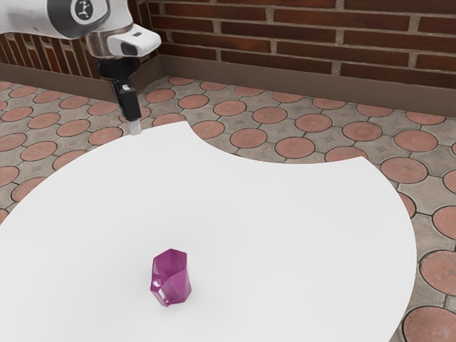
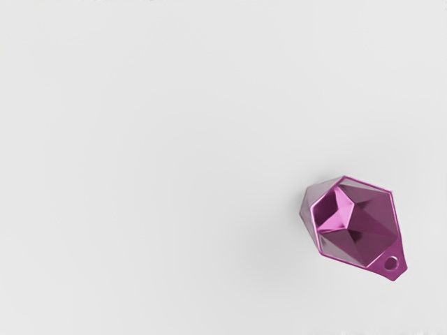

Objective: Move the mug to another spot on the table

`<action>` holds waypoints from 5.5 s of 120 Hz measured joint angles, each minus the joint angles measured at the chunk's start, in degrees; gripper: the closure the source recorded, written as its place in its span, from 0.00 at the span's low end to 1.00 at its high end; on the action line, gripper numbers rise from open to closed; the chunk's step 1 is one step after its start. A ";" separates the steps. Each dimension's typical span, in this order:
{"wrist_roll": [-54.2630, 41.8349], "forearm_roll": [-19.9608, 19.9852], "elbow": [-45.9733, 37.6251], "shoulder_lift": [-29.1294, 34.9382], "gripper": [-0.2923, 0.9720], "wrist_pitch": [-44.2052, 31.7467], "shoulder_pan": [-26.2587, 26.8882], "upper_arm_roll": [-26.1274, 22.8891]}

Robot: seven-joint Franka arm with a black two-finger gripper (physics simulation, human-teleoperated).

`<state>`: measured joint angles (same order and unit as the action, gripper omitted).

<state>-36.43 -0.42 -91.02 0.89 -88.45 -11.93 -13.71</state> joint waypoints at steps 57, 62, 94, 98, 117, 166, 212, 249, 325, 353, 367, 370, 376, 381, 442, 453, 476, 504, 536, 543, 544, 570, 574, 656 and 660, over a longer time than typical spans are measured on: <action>-0.03 4.23 -9.87 4.82 0.23 -0.11 0.45 -2.11; 2.05 4.76 -11.86 5.93 0.23 -0.38 4.12 -1.42; 15.13 7.82 -36.37 18.75 0.23 -11.37 7.90 -1.19; 16.65 8.81 -39.48 20.56 0.23 -13.32 7.86 -2.13; 23.81 11.72 -46.12 23.77 0.23 -20.14 2.97 -10.80; 36.96 12.85 -60.12 23.63 0.23 -41.09 1.73 -14.08; 42.92 16.63 -64.52 16.10 0.23 -57.64 1.69 -14.16; 45.82 16.95 -67.31 12.50 0.23 -63.12 0.90 -15.52; 48.93 16.28 -66.96 6.79 0.61 -73.48 0.47 -15.69; 49.20 12.52 -66.33 9.26 0.74 -72.46 -0.72 -15.48; 49.44 9.82 -64.92 9.95 0.76 -72.07 -3.11 -15.42; 49.50 9.15 -64.52 10.00 0.76 -72.01 -3.50 -15.41; 49.59 8.13 -63.84 10.06 0.78 -71.90 -3.91 -15.40; 49.67 7.54 -63.34 10.09 0.79 -71.84 -4.47 -15.39; 50.50 -5.37 -52.67 1.90 0.80 -71.61 -16.16 -15.06; 50.63 -8.22 -50.31 -1.17 0.80 -71.60 -17.05 -14.74; 50.84 -15.15 -44.59 -8.01 0.80 -71.59 -17.20 -13.21; 51.07 -20.26 -40.33 -14.62 0.80 -71.59 -16.30 -11.58; 51.31 -21.70 -39.39 -17.11 0.79 -71.65 -16.07 -11.34; 51.25 -21.67 -39.00 -17.49 0.73 -71.64 -16.04 -11.31; 51.24 -21.66 -38.98 -17.52 0.72 -71.64 -16.03 -11.31; 50.94 -21.13 -38.86 -18.07 0.44 -71.61 -15.86 -11.20; 50.91 -21.06 -38.88 -18.04 0.41 -71.61 -15.86 -11.20; 49.15 -6.28 -33.41 2.86 0.24 -49.64 -7.53 -8.43; 48.40 -4.33 -31.24 2.83 0.24 -46.21 -5.15 -6.62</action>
<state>11.97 -4.74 -122.26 3.72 -134.66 -17.08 -20.33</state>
